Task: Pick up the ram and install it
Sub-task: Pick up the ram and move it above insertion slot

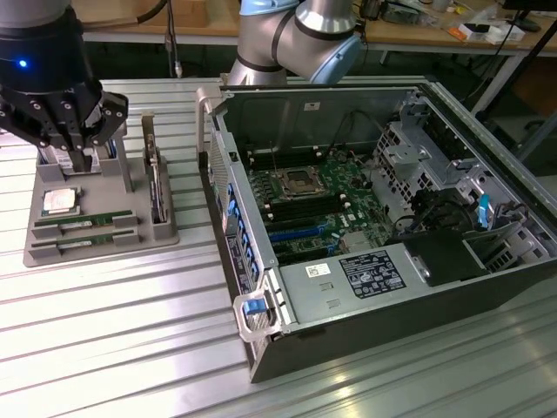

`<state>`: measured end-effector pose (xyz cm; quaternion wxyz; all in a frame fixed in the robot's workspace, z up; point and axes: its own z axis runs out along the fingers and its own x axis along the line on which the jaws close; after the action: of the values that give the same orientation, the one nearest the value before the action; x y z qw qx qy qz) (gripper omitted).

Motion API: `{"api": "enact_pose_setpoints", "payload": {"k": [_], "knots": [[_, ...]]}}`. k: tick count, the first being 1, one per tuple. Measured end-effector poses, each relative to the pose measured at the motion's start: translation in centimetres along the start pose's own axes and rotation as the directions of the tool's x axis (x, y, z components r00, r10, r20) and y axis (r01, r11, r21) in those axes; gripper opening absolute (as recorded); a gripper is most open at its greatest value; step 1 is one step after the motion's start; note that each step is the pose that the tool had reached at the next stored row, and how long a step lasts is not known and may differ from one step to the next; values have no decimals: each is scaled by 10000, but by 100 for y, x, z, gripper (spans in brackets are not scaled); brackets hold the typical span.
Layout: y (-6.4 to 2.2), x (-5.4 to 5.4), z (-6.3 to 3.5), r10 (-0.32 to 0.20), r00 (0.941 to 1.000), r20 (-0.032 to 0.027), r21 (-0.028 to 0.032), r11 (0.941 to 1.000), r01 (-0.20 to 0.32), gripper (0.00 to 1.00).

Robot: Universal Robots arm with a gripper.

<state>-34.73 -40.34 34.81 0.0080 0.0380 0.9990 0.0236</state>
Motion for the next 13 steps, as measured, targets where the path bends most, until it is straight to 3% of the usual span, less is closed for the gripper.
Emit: {"api": "enact_pose_setpoints", "payload": {"k": [13], "knots": [[-15,4,312,1,10000,-14,1,10000,-1,11]]}}
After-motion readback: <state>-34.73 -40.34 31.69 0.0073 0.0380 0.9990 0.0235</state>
